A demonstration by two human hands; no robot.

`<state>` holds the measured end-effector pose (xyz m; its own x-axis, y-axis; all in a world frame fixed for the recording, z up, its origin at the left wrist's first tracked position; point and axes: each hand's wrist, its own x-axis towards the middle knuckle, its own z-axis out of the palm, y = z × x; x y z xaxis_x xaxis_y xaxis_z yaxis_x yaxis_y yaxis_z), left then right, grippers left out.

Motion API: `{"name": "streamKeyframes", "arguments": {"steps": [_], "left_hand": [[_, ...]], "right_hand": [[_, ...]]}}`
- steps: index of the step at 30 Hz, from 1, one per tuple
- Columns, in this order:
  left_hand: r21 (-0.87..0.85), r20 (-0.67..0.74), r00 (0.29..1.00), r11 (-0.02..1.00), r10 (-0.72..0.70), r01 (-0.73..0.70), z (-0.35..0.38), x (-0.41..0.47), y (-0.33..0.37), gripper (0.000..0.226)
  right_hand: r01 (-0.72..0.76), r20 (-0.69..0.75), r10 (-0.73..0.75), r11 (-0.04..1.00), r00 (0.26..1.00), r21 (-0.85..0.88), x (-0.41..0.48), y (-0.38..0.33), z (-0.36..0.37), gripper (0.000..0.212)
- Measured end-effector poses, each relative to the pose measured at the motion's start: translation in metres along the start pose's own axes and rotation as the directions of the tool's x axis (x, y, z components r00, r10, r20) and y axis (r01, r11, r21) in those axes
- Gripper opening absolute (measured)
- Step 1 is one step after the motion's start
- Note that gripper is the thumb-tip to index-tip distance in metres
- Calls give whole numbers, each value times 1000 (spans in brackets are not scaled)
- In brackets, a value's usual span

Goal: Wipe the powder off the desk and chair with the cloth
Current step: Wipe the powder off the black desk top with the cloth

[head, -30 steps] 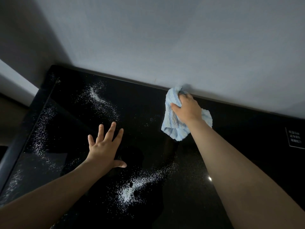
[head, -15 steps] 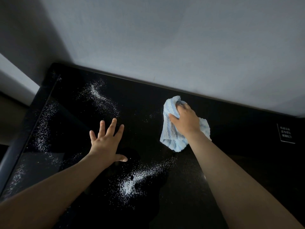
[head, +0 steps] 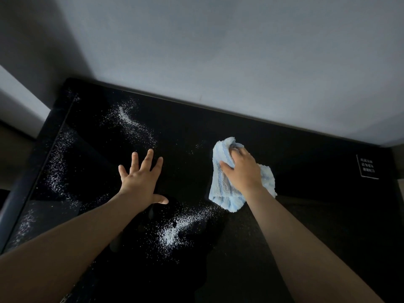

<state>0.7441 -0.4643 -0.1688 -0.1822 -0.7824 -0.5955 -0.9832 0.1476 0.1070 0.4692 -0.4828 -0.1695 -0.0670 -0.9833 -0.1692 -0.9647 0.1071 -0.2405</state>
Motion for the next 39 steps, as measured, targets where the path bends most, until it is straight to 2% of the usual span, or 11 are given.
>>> {"name": "streamKeyframes", "arguments": {"steps": [32,39], "left_hand": [[28,-8,1000,1000,-3,3,2,2,-1,126],[33,-15,1000,999,3,-2,3,1,-3,126]], "right_hand": [[7,-70,-3,999,998,52,-91,-1,20,48],[6,-45,-3,999,999,52,-113,-2,23,49]]}}
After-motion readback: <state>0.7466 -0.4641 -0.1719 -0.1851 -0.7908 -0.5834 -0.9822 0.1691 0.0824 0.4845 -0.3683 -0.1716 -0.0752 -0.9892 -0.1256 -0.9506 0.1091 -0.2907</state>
